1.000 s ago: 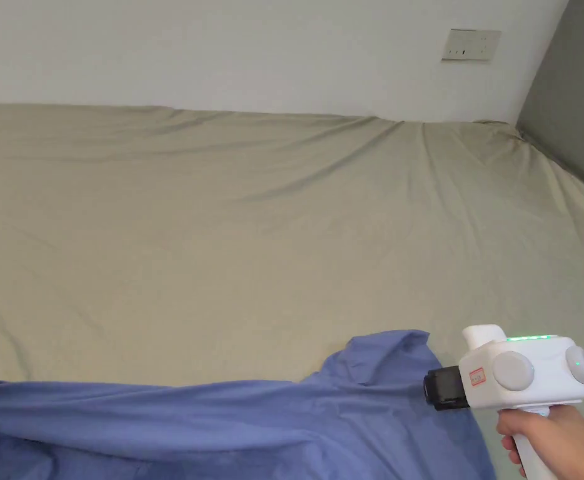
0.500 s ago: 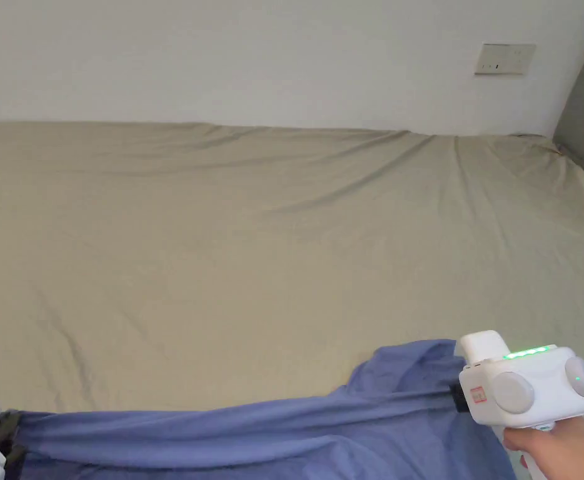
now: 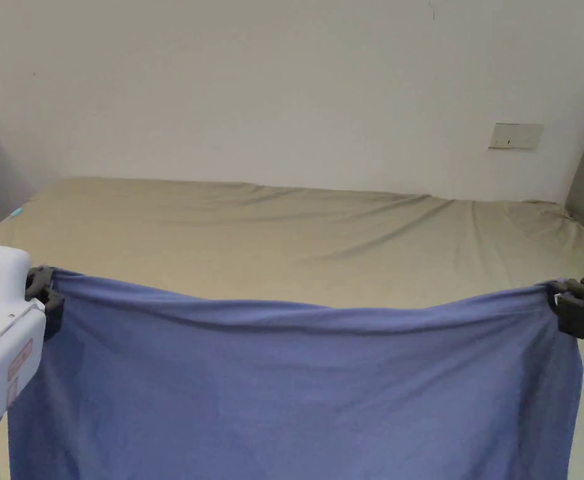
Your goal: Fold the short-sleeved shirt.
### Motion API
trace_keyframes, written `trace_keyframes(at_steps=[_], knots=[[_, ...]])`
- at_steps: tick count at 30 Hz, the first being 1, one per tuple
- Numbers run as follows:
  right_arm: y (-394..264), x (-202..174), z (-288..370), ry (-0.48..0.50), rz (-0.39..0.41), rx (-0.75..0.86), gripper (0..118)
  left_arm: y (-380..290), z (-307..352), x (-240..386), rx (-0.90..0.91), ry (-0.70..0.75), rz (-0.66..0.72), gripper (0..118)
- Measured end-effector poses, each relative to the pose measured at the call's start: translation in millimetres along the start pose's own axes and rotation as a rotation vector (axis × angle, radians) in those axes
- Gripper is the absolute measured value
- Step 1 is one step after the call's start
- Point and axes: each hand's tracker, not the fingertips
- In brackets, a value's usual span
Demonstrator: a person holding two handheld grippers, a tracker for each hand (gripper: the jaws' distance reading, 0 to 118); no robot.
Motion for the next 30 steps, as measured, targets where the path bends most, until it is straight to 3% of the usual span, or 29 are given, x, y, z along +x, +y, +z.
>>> trace_keyframes(at_steps=[7,12,16,21,24,30], knots=[[67,-4,90,-0.079,0.010,0.267,4,71,55,-37,0.185,0.077,0.051,1],[113,-3,122,-0.064,-0.026,0.339,4,115,76,-54,0.280,0.111,0.054,1],[145,-2,127,-0.139,0.063,0.419,4,147,86,-66,0.334,0.110,0.090,1],[184,8,115,-0.136,0.046,0.434,4,185,78,-73,0.368,0.121,0.085,1],[203,10,102,-0.190,0.103,0.435,4,207,66,-76,0.366,0.103,0.092,1],[236,22,65,-0.192,0.080,0.421,4,246,20,-73,0.330,0.108,0.077,1]])
